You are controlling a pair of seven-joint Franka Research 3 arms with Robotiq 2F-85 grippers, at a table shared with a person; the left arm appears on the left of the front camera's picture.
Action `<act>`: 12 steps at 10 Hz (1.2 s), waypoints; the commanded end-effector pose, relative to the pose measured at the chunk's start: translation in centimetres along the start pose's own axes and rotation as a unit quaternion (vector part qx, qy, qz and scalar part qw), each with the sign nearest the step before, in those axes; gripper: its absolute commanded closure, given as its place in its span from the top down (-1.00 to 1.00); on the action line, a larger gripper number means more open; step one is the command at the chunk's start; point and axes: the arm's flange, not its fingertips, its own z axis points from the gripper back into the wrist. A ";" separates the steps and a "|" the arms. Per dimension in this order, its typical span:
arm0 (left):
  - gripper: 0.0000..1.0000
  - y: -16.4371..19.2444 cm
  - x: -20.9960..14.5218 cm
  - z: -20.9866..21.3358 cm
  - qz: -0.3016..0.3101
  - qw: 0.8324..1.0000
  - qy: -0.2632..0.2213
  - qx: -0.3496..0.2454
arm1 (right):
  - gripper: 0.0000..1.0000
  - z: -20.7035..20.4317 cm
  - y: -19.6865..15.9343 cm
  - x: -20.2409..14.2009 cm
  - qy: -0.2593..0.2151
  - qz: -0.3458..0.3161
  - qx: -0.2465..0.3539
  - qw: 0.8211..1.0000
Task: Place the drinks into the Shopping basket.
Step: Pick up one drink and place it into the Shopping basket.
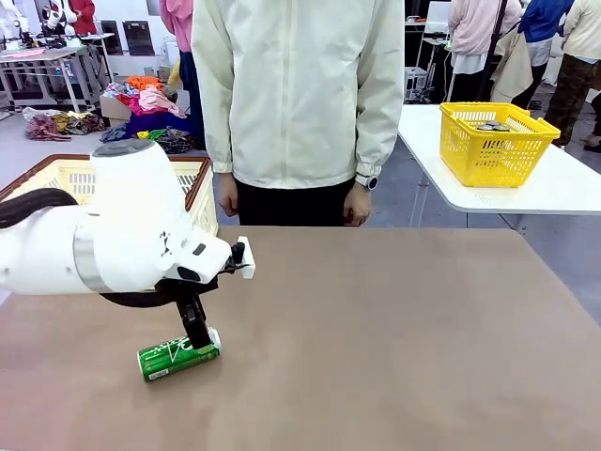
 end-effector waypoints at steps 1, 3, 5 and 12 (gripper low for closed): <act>1.00 -2.4 -5.7 -3.9 0.010 0.999 0.020 -0.026 | 1.00 -0.3 0.4 0.0 -0.005 0.001 0.010 1.000; 1.00 -2.0 -5.8 -6.0 0.010 0.998 0.018 -0.053 | 1.00 -0.3 0.4 0.0 -0.005 0.001 0.010 1.000; 1.00 -1.5 -6.0 -7.0 0.014 0.997 0.021 -0.067 | 1.00 -0.3 0.4 0.0 -0.005 0.001 0.010 1.000; -1.00 -1.4 -6.1 -6.4 -0.019 0.995 0.013 -0.096 | 1.00 -0.3 0.4 0.0 -0.005 0.001 0.010 1.000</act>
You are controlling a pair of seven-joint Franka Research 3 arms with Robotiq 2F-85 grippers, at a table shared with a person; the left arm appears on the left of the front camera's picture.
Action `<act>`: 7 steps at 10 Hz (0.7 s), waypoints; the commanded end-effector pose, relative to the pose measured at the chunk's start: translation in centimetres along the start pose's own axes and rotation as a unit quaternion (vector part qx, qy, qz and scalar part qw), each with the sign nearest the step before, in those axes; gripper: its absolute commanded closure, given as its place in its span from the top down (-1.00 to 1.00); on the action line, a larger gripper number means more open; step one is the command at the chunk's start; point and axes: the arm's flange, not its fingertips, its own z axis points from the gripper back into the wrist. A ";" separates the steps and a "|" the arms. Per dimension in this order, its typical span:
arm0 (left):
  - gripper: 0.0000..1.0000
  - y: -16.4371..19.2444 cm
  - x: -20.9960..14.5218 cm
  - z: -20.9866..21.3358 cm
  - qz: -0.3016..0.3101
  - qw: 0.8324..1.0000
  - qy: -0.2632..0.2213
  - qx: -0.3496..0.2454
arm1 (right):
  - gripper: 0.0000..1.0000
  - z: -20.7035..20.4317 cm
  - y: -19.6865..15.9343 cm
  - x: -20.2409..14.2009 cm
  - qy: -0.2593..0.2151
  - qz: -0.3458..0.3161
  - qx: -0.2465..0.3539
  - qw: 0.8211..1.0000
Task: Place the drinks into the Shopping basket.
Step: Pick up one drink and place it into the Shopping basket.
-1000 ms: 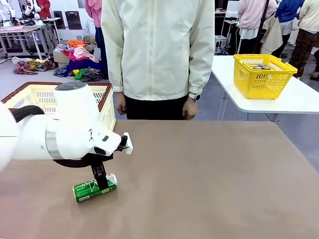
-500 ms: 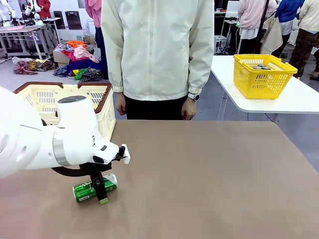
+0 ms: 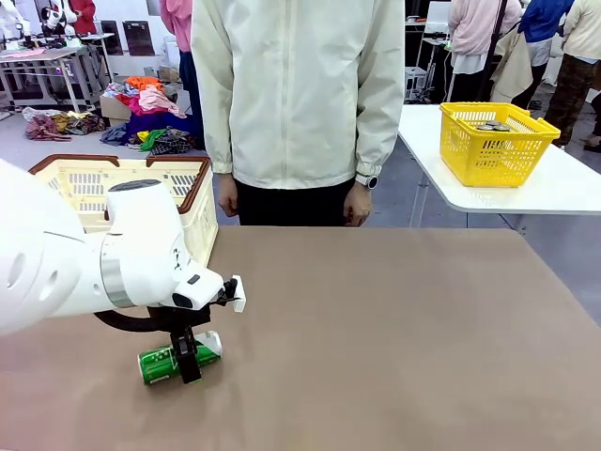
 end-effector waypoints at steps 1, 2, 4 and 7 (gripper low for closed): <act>-1.00 -2.0 -4.1 -0.4 -0.007 1.000 -0.023 0.005 | 1.00 -0.3 0.4 -0.1 -0.005 0.001 0.010 1.000; -1.00 -2.1 -4.2 0.5 -0.005 1.000 -0.028 0.010 | 1.00 -0.3 0.4 -0.1 -0.005 0.001 0.010 1.000; -1.00 -2.3 -3.9 3.7 0.012 0.998 -0.055 0.010 | 1.00 -0.3 0.4 -0.1 -0.005 0.001 0.010 1.000; -1.00 -3.3 -4.5 14.7 0.067 0.992 -0.100 -0.049 | 1.00 -0.3 0.4 -0.1 -0.005 0.001 0.010 1.000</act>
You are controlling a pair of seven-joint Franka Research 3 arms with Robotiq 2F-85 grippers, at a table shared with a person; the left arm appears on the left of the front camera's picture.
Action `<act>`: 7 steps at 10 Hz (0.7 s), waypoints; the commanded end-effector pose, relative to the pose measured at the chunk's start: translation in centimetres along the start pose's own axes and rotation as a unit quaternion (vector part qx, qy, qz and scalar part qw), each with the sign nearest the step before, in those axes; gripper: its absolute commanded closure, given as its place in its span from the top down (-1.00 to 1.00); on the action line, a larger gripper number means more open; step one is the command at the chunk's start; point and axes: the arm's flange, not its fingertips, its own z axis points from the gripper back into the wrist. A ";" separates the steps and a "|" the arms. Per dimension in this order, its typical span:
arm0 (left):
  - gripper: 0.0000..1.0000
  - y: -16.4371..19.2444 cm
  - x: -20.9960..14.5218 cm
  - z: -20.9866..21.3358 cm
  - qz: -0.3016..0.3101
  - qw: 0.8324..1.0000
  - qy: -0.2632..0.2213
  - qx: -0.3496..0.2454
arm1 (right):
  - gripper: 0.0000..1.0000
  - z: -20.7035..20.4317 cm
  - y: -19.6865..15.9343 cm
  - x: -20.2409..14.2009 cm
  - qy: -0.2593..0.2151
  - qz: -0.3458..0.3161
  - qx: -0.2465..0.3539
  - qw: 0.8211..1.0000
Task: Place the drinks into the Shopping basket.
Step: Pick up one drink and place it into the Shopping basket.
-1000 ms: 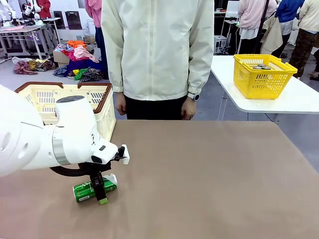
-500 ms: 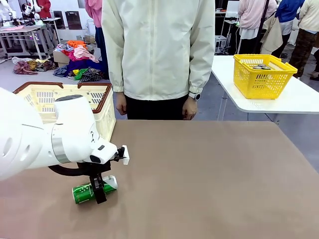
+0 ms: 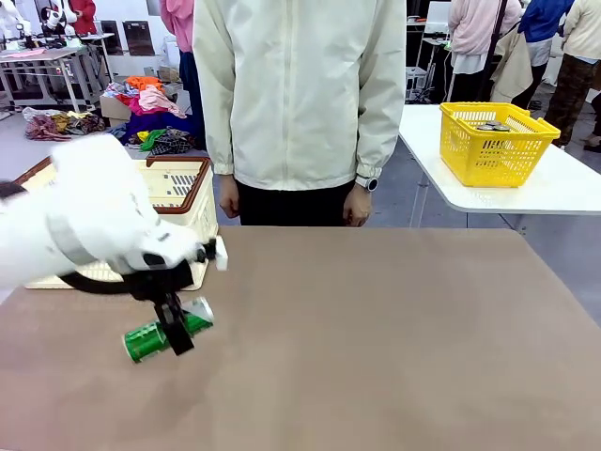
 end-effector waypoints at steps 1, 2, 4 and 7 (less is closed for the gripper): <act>-1.00 -2.2 -1.5 9.9 0.095 0.994 -0.047 0.033 | 1.00 -0.2 0.4 -0.1 -0.006 0.001 0.009 1.000; -1.00 -1.4 -2.2 13.4 0.114 0.991 -0.062 0.034 | 1.00 -0.2 0.4 -0.1 -0.006 0.001 0.009 1.000; -1.00 0.9 -3.6 17.5 0.130 0.986 -0.096 0.028 | 1.00 -0.2 0.4 -0.1 -0.006 0.001 0.009 1.000; -1.00 1.2 -4.1 15.7 0.141 0.986 -0.076 0.037 | 1.00 -0.2 0.4 -0.1 -0.006 0.001 0.009 1.000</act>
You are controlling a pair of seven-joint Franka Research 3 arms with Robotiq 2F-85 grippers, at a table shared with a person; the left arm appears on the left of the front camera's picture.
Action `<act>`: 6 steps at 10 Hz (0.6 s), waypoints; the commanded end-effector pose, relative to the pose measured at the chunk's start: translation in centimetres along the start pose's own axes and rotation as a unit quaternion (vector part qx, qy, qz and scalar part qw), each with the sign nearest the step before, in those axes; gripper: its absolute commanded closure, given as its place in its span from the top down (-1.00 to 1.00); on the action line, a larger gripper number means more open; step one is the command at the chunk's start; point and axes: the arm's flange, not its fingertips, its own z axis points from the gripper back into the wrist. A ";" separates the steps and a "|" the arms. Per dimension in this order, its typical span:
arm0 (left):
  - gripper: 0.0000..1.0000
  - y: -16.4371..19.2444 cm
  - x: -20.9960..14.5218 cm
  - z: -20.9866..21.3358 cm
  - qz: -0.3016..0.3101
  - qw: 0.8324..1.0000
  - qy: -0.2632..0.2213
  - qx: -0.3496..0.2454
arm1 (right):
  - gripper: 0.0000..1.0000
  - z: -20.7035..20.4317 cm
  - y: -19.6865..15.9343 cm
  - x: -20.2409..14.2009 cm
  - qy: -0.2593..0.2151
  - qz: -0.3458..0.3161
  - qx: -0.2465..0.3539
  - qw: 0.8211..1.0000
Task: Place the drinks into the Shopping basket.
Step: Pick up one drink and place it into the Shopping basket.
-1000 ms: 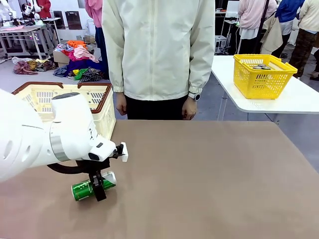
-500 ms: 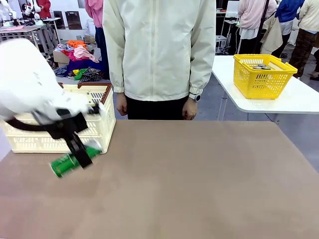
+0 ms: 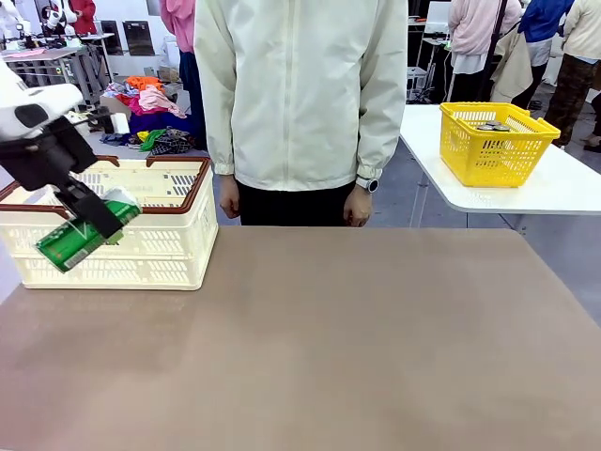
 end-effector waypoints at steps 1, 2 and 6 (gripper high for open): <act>-1.00 -1.0 0.3 -1.2 -0.005 1.000 0.012 0.012 | 1.00 -0.2 0.4 -0.1 -0.006 0.001 0.009 1.000; -1.00 -1.0 0.3 -1.2 -0.005 1.000 0.012 0.012 | 1.00 -0.2 0.4 -0.1 -0.006 0.001 0.009 1.000; -1.00 4.6 8.0 1.5 0.109 0.987 0.018 -0.120 | 1.00 -0.2 0.4 -0.1 -0.006 0.001 0.009 1.000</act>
